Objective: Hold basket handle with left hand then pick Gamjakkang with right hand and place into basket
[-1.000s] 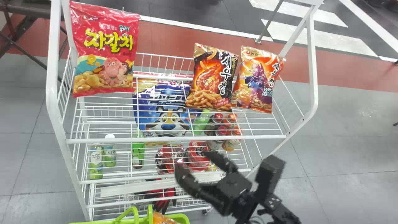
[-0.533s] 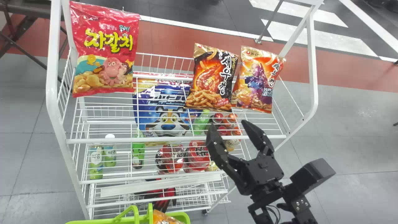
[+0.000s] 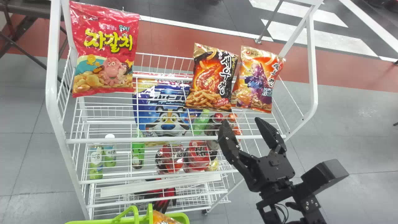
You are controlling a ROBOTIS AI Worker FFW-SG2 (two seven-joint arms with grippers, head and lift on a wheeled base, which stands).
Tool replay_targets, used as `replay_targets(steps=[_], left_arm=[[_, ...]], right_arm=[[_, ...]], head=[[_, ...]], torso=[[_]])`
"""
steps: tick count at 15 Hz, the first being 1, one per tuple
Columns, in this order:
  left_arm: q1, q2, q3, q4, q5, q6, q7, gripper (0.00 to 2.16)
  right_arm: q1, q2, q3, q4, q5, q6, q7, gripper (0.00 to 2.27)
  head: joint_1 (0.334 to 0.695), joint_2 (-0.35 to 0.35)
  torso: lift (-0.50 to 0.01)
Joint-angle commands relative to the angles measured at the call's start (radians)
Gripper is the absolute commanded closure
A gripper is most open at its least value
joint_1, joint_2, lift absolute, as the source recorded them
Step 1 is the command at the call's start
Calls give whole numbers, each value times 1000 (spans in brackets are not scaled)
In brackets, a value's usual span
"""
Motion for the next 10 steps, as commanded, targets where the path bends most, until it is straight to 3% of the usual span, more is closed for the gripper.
replay_targets(steps=[1,10], left_arm=[[0,1,0,1,2,-3,0,2145],[0,1,0,4,3,-12,-5,2148]], right_arm=[[0,4,-6,0,-7,-5,-1,87],[0,18,-10,-2,-16,-14,-3,87]], head=[[695,-350],[695,-350]], torso=[[-18],[-18]])
